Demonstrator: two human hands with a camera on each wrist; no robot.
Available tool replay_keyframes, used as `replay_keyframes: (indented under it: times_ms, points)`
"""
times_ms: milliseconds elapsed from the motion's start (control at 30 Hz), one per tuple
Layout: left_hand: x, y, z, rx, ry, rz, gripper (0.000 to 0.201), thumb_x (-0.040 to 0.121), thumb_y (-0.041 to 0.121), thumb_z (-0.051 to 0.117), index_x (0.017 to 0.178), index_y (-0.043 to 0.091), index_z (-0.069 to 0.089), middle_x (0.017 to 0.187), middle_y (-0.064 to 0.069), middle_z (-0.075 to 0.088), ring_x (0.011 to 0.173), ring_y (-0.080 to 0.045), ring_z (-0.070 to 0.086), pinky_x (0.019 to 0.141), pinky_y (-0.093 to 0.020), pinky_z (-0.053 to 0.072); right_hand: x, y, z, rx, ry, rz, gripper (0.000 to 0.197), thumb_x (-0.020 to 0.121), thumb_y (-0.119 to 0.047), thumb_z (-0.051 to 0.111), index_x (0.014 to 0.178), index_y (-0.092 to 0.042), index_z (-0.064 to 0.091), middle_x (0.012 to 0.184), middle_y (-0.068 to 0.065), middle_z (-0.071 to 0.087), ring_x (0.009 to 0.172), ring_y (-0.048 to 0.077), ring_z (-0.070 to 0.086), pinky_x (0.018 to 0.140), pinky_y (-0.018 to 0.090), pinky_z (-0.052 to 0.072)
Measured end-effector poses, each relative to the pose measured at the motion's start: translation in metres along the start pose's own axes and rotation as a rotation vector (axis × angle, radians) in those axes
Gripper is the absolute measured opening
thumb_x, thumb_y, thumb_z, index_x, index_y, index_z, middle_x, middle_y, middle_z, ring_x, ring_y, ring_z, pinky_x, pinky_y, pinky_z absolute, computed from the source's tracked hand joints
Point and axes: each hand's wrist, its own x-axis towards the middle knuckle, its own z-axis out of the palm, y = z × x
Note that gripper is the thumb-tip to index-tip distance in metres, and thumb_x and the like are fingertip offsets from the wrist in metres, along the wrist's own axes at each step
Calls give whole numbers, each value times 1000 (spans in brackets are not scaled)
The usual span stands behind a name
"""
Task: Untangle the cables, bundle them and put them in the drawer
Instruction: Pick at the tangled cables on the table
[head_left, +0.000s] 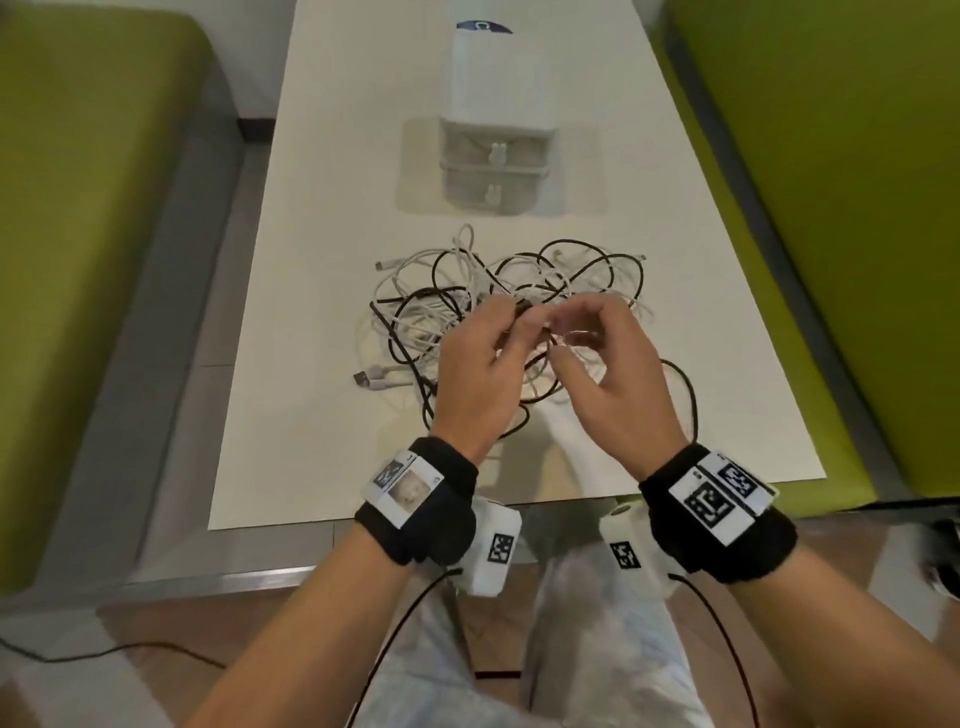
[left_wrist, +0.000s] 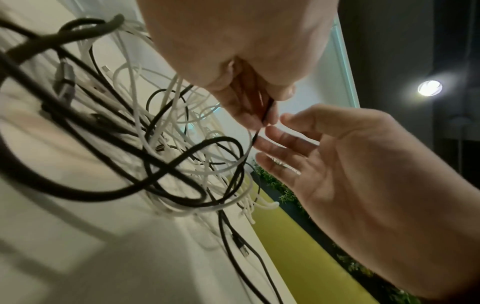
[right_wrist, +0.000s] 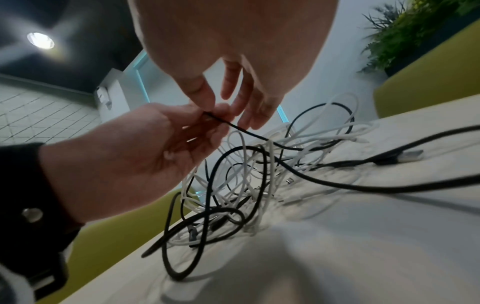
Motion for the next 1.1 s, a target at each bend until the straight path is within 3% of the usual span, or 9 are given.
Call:
replay_keyframes:
  times_ms: [67,167,333,467,633,833,933,1033,1100]
  points:
    - [-1,3,-3,-15,-1,47,27,99,26,50,90,9,68,91,-5,61,87,-20,60,80,-39,51,5,6,4,-33,-45,2,23,89,-14,58,112,-15,53,108,-3,60,100,8,59,87,23,47]
    - [4,12,-5,-154,-17,-10,30,102,31,42,81,16,58,86,-9,61,87,-26,60,84,-48,49,12,16,6,-183,-143,-106,9,96,-26,52,91,-19,57,84,-7,59,81,11,53,70,26,42]
    - [15,21,-21,-580,-32,-207,37,105,16,32,71,12,46,59,3,42,57,-17,51,74,-36,49,25,35,5,-268,-177,-250,30,98,-34,46,77,-13,51,74,-9,40,69,11,39,62,23,33]
    - [11,25,-32,-348,-140,-128,38,101,27,36,67,17,48,58,10,37,53,-12,32,54,-34,26,39,30,9,-501,-384,-426,56,98,-54,26,73,-11,51,67,-1,49,64,17,43,58,31,36]
    - [11,35,-77,-333,18,-85,36,100,26,38,68,13,49,58,13,38,50,-8,27,48,-23,22,56,39,-1,-569,-327,-464,45,96,-56,34,66,-23,33,59,-9,37,57,14,35,64,25,27]
    - [-4,36,-73,76,-117,-29,41,98,36,49,69,8,58,55,12,44,51,-3,36,54,-18,28,47,23,1,-605,-326,-437,54,97,-56,28,67,-16,48,59,-7,47,59,16,41,63,23,19]
    - [-8,31,-57,202,-115,-7,28,88,34,67,79,8,69,62,-7,51,58,-14,43,57,-23,32,36,11,-5,-633,-267,-458,43,97,-46,37,73,-16,56,62,-5,53,61,17,44,63,26,27]
    - [-8,34,-45,176,-41,35,18,91,23,65,106,18,75,79,3,58,77,-9,55,69,-21,43,21,-1,-7,-639,-206,-448,35,97,-39,40,90,-19,67,70,-6,63,67,17,52,70,29,35]
    - [-10,34,-39,178,-66,69,15,94,20,61,103,20,73,89,8,60,87,-5,59,77,-15,45,14,-5,-8,-576,-114,-450,29,96,-33,46,97,-18,70,72,-6,63,69,13,52,70,23,37]
